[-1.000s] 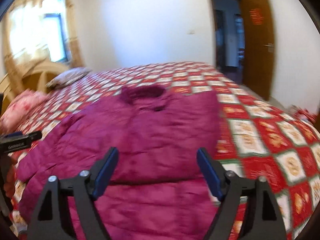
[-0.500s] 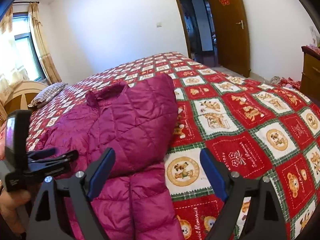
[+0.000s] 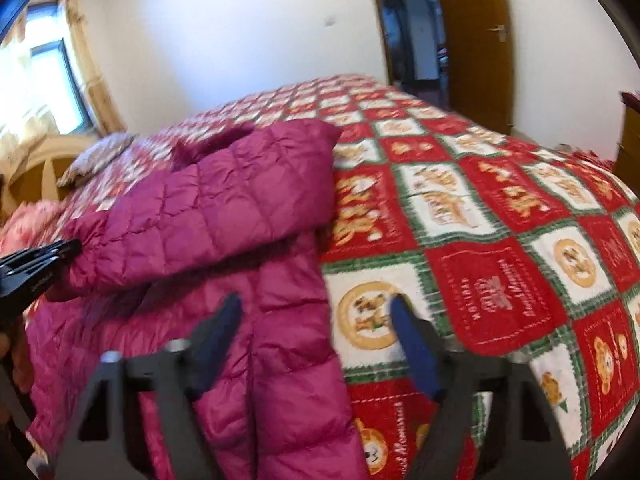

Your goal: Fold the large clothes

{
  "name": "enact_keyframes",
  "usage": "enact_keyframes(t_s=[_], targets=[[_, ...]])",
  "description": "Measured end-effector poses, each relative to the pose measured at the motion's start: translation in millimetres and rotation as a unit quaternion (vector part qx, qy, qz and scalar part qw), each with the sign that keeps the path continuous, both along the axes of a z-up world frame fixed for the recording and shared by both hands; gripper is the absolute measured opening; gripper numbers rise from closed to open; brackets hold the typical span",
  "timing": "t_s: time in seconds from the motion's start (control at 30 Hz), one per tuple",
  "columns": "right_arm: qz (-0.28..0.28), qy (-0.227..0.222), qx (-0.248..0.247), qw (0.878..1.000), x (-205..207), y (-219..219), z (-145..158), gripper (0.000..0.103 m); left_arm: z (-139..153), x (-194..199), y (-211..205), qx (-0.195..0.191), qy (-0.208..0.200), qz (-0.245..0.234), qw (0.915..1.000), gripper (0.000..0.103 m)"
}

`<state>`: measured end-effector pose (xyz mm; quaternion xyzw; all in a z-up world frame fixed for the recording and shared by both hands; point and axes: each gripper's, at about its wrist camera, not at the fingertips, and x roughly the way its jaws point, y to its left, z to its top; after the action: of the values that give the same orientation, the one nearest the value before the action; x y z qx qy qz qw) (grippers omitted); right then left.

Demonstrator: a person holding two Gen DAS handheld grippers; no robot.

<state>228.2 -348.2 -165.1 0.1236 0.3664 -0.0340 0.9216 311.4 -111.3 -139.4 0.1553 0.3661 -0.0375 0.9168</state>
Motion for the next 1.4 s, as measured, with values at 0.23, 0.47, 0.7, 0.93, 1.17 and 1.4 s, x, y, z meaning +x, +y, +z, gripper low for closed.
enact_keyframes(t_s=[0.23,0.47,0.7,0.93,1.17,1.4], targets=[[0.029,0.057,-0.024,0.998,18,-10,-4,0.039,-22,7,11,0.004,0.023,0.020,0.9995,0.023],[0.019,0.016,-0.047,0.999,43,-20,31,0.039,12,0,15,-0.021,-0.064,0.037,0.9971,0.084],[0.067,-0.035,-0.035,0.997,111,13,30,0.039,-1,39,-5,-0.016,-0.038,0.063,0.9972,0.085],[0.046,0.059,-0.038,0.996,148,9,-31,0.037,-57,67,-3,0.006,0.012,0.076,0.9970,0.085],[0.049,0.062,-0.083,0.993,144,19,-30,0.037,-54,68,3,-0.005,0.025,0.074,0.9969,0.085],[0.060,0.002,-0.068,0.996,97,34,19,0.056,-11,30,19,-0.082,-0.016,0.060,0.9947,0.085]])
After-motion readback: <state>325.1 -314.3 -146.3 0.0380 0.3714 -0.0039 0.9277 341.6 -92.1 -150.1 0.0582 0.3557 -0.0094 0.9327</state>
